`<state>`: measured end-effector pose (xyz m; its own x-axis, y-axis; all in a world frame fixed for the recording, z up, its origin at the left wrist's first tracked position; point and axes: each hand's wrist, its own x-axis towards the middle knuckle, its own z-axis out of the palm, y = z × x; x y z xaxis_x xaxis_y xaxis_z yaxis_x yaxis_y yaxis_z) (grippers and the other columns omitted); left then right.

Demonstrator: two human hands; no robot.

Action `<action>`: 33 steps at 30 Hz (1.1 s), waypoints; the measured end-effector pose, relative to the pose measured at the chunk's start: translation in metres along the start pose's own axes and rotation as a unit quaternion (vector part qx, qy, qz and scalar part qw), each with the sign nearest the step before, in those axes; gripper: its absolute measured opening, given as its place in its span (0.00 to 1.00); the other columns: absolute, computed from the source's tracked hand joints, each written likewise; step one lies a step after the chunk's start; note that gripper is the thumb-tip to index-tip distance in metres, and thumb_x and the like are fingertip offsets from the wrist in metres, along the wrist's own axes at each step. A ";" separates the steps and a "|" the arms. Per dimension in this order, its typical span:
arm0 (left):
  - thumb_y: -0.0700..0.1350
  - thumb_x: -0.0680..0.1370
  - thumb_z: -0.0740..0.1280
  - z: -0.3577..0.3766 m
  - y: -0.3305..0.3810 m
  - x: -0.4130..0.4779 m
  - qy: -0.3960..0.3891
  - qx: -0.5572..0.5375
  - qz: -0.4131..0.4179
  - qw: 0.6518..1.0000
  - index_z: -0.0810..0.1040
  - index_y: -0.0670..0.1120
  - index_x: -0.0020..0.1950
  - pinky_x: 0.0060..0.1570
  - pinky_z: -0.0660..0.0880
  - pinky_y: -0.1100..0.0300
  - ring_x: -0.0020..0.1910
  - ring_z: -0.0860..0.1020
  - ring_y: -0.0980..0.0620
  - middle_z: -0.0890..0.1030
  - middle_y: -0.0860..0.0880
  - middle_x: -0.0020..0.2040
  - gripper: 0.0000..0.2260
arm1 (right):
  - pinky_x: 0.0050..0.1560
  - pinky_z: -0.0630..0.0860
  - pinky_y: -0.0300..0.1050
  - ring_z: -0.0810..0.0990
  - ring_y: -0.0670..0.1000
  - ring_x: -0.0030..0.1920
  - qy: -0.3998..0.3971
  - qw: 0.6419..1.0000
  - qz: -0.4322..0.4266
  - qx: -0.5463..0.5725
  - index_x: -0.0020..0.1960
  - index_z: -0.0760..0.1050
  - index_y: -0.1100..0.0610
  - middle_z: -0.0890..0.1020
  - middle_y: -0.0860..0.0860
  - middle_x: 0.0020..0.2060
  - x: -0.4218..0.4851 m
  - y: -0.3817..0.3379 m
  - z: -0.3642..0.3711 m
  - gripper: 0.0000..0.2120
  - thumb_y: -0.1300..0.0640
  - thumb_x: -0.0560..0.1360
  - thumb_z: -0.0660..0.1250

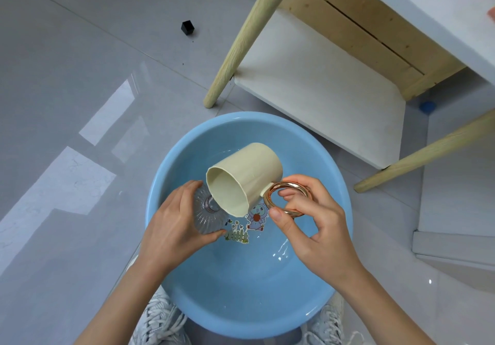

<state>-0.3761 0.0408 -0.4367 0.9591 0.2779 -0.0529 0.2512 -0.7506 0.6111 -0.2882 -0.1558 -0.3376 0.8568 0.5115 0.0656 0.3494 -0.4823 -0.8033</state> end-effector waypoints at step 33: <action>0.57 0.54 0.81 -0.002 0.002 0.000 0.008 -0.001 0.003 1.000 0.69 0.45 0.63 0.45 0.75 0.59 0.55 0.69 0.54 0.79 0.48 0.57 0.43 | 0.50 0.76 0.45 0.78 0.51 0.51 0.002 0.993 -0.091 -0.070 0.33 0.75 0.61 0.75 0.58 0.54 -0.003 -0.002 0.001 0.15 0.53 0.74 0.69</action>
<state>-0.3757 0.0406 -0.4340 0.9582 0.2837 -0.0368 0.2459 -0.7509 0.6129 -0.2917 -0.1551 -0.3369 0.7765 0.5960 0.2045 0.5473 -0.4772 -0.6875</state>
